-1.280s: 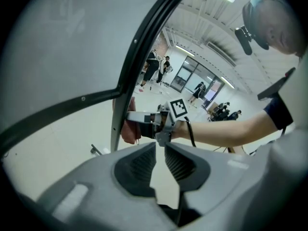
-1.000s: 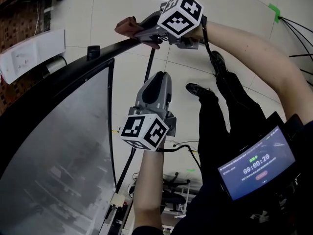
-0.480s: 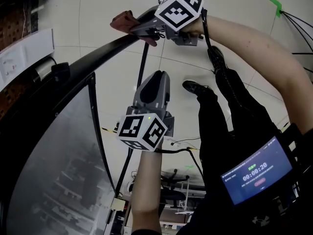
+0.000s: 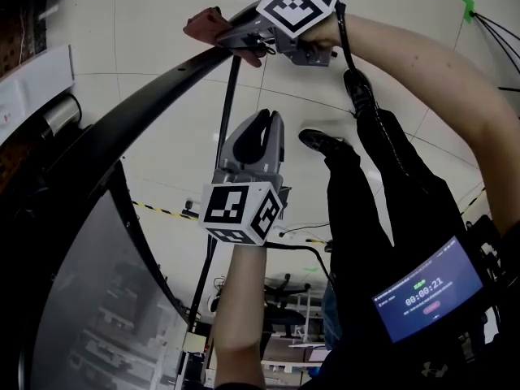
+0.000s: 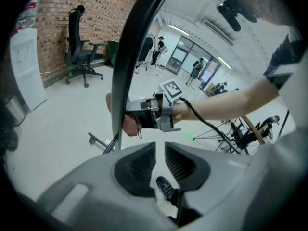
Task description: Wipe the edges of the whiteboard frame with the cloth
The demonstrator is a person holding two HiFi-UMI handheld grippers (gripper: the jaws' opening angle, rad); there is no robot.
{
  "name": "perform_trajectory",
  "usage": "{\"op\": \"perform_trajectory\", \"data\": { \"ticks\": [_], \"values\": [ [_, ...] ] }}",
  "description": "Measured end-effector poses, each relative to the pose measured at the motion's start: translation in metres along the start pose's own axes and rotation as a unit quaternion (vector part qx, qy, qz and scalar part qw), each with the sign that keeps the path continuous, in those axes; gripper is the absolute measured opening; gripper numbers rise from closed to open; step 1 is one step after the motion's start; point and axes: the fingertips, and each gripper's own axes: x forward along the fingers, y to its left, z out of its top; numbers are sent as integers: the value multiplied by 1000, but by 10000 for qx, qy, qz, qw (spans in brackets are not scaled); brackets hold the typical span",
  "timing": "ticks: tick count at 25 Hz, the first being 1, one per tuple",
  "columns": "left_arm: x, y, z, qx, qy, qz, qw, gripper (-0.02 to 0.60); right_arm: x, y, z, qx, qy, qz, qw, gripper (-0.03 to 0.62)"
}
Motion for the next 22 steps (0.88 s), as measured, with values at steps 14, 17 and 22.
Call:
{"op": "perform_trajectory", "data": {
  "ticks": [14, 17, 22],
  "values": [
    [27, 0, -10, -125, 142, 5, 9998, 57, -5, -52, -14, 290, 426, -376, 9980, 57],
    [27, 4, -14, -218, 185, 63, 9996, 57, -6, -67, -18, 440, 416, -581, 9965, 57],
    [24, 0, -36, -335, 320, 28, 9989, 57, -9, -77, -34, 569, 276, -852, 9944, 56]
  ]
}}
